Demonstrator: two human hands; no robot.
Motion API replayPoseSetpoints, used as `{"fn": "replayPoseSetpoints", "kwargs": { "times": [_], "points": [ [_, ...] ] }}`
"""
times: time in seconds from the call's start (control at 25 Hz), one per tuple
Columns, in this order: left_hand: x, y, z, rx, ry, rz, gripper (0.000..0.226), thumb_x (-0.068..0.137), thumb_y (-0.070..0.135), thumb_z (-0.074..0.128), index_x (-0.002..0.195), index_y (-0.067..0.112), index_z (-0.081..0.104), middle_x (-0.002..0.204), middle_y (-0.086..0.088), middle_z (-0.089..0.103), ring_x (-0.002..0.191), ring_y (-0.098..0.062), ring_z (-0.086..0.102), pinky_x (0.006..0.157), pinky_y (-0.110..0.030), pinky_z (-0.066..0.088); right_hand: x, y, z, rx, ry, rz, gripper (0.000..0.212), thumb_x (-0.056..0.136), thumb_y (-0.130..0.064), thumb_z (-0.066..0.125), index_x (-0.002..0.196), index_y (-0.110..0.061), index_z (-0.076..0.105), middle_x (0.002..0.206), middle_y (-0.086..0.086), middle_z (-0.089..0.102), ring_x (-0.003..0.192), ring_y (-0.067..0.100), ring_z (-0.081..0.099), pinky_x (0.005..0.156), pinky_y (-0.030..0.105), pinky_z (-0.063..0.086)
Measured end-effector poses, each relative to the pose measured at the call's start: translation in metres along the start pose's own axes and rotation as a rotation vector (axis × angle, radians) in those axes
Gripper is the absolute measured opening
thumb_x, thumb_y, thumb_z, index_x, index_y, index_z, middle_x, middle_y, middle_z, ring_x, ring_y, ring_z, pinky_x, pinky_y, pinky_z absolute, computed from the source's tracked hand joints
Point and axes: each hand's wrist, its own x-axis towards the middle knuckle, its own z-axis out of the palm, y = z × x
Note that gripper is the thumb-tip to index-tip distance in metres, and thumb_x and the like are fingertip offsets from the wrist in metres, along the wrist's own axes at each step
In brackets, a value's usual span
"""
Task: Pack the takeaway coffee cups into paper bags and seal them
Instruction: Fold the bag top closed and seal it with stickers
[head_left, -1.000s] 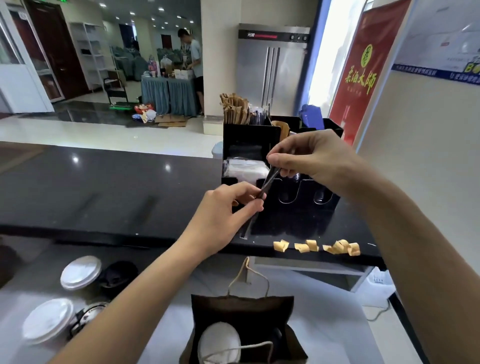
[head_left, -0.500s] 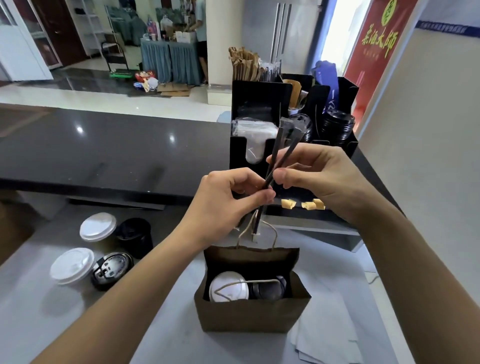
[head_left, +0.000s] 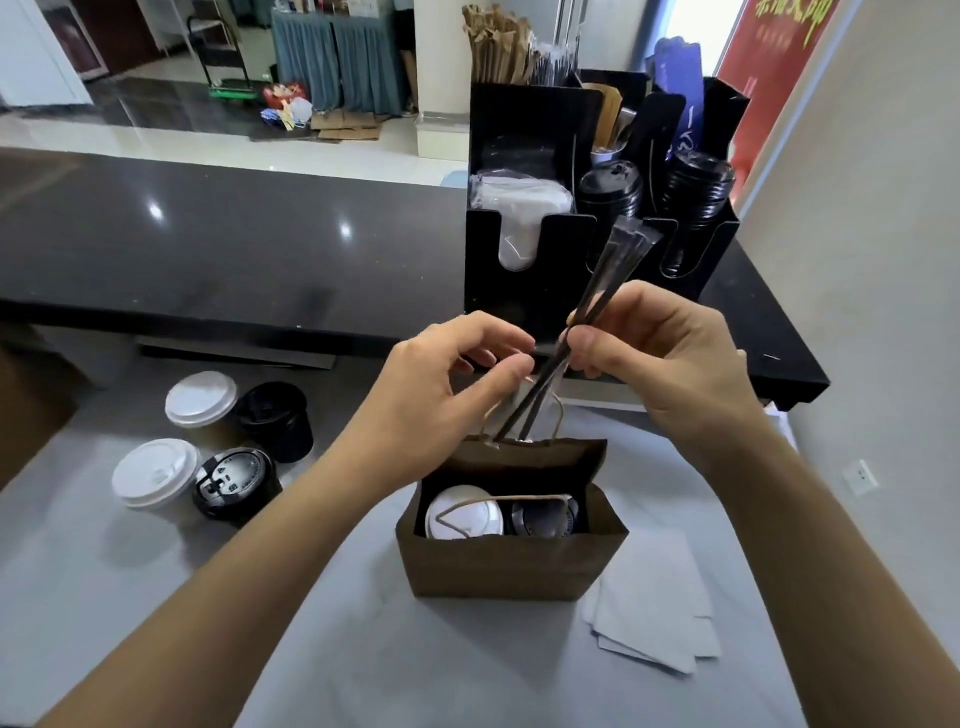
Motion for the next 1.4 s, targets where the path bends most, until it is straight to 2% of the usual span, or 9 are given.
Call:
{"fn": "replayPoseSetpoints", "kwargs": {
  "times": [0.24, 0.32, 0.48, 0.6, 0.68, 0.84, 1.08, 1.28, 1.4],
  "points": [
    [-0.045, -0.044, 0.005, 0.303, -0.005, -0.040, 0.018, 0.093, 0.040, 0.060, 0.106, 0.030, 0.067, 0.095, 0.021, 0.064, 0.100, -0.007, 0.055, 0.092, -0.036, 0.045, -0.024, 0.029, -0.003, -0.077, -0.030, 0.053, 0.011, 0.085, -0.006, 0.076, 0.091, -0.013, 0.072, 0.083, 0.002, 0.074, 0.078, 0.016, 0.071, 0.076, 0.024, 0.056],
    [-0.057, -0.059, 0.007, 0.444, -0.076, -0.055, 0.027, 0.086, 0.050, 0.060, 0.106, 0.032, 0.065, 0.099, 0.021, 0.063, 0.103, -0.010, 0.051, 0.094, -0.038, 0.042, -0.030, 0.039, -0.003, -0.173, -0.057, 0.051, 0.011, 0.085, -0.004, 0.078, 0.091, -0.011, 0.073, 0.084, 0.001, 0.074, 0.080, 0.017, 0.072, 0.075, 0.027, 0.057],
    [-0.067, -0.078, 0.009, 0.597, -0.222, -0.106, 0.057, 0.073, 0.071, 0.052, 0.119, 0.039, 0.062, 0.116, 0.024, 0.058, 0.121, -0.013, 0.045, 0.099, -0.027, 0.025, -0.038, 0.051, 0.005, -0.237, -0.118, 0.095, 0.010, 0.084, -0.005, 0.080, 0.091, -0.009, 0.074, 0.083, 0.002, 0.074, 0.079, 0.021, 0.072, 0.076, 0.031, 0.060],
    [-0.070, -0.081, 0.011, 0.606, -0.280, -0.159, 0.076, 0.065, 0.080, 0.051, 0.131, 0.043, 0.053, 0.132, 0.025, 0.050, 0.139, -0.014, 0.032, 0.109, -0.025, 0.017, -0.040, 0.061, 0.015, -0.284, -0.155, 0.107, 0.015, 0.083, -0.004, 0.081, 0.087, -0.016, 0.074, 0.079, -0.003, 0.073, 0.075, 0.015, 0.071, 0.071, 0.021, 0.055],
    [-0.070, -0.082, 0.011, 0.600, -0.324, -0.200, 0.089, 0.061, 0.084, 0.054, 0.140, 0.046, 0.043, 0.146, 0.024, 0.039, 0.150, -0.017, 0.014, 0.119, -0.033, 0.014, -0.040, 0.071, 0.021, -0.415, -0.195, 0.069, 0.020, 0.083, -0.005, 0.082, 0.086, -0.022, 0.073, 0.080, -0.008, 0.071, 0.076, 0.012, 0.070, 0.071, 0.018, 0.053],
    [-0.072, -0.083, 0.012, 0.579, -0.386, -0.233, 0.109, 0.057, 0.087, 0.056, 0.152, 0.049, 0.020, 0.161, 0.024, 0.018, 0.154, -0.017, -0.006, 0.124, -0.041, 0.009, -0.036, 0.091, 0.031, -0.787, -0.306, -0.063, 0.017, 0.087, -0.015, 0.074, 0.095, -0.028, 0.067, 0.087, -0.014, 0.062, 0.082, 0.009, 0.062, 0.073, 0.033, 0.053],
    [-0.076, -0.085, 0.014, 0.468, -0.370, -0.263, 0.128, 0.057, 0.080, 0.071, 0.156, 0.049, -0.004, 0.160, 0.030, 0.012, 0.154, -0.013, -0.008, 0.125, -0.040, 0.012, -0.026, 0.119, 0.058, -1.301, -0.429, -0.090, 0.017, 0.085, -0.012, 0.070, 0.098, -0.021, 0.063, 0.085, -0.001, 0.059, 0.067, 0.026, 0.062, 0.050, 0.034, 0.044],
    [-0.076, -0.087, 0.014, 0.429, -0.373, -0.265, 0.131, 0.057, 0.076, 0.076, 0.155, 0.050, -0.007, 0.159, 0.032, 0.012, 0.154, -0.011, -0.007, 0.125, -0.039, 0.014, -0.015, 0.123, 0.076, -1.327, -0.532, 0.029, 0.022, 0.098, -0.009, 0.055, 0.118, -0.017, 0.058, 0.108, 0.004, 0.061, 0.096, 0.029, 0.064, 0.066, 0.034, 0.037],
    [-0.076, -0.087, 0.014, 0.423, -0.372, -0.258, 0.130, 0.058, 0.076, 0.076, 0.155, 0.050, -0.006, 0.159, 0.033, 0.011, 0.154, -0.011, -0.007, 0.125, -0.039, 0.015, -0.016, 0.127, 0.074, -1.304, -0.553, 0.069, 0.024, 0.097, -0.011, 0.058, 0.119, -0.019, 0.059, 0.111, 0.002, 0.064, 0.101, 0.028, 0.065, 0.070, 0.035, 0.046]
  ]
}}
